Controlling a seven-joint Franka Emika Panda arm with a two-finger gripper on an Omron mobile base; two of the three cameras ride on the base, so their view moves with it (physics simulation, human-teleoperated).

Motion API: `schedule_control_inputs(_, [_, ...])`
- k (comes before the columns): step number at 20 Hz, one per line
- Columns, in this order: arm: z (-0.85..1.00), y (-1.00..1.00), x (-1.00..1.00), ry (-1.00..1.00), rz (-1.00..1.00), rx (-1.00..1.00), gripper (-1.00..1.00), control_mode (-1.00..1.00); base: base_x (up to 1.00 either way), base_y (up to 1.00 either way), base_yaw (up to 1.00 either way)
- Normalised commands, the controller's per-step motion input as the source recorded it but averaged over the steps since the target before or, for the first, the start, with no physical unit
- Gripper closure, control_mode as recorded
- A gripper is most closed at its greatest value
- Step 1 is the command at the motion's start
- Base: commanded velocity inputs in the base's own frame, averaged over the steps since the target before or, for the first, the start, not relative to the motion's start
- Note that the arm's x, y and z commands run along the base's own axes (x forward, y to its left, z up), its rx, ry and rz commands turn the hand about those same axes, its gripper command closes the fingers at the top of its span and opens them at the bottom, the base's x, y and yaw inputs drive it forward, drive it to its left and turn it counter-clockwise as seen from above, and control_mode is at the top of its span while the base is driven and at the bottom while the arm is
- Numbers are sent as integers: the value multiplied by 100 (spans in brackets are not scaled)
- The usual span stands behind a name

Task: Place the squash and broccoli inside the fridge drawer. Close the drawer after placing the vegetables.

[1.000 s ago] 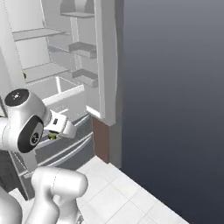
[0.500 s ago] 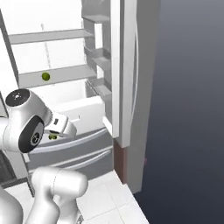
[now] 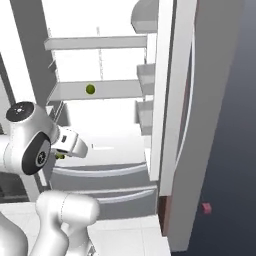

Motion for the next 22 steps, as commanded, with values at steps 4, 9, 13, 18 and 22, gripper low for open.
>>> schedule_control_inputs(4, [0,0,0,0,0,0,100,100,82,-14,41])
schedule_control_inputs(9, [0,0,0,0,0,0,100,100,74,-19,39])
schedule_control_inputs(13, [0,0,0,0,0,0,100,100,53,-63,36])
schedule_control_inputs(18, [0,0,0,0,0,0,100,100,32,-37,26])
schedule_control_inputs(22, [0,0,0,0,0,0,100,100,22,-7,3])
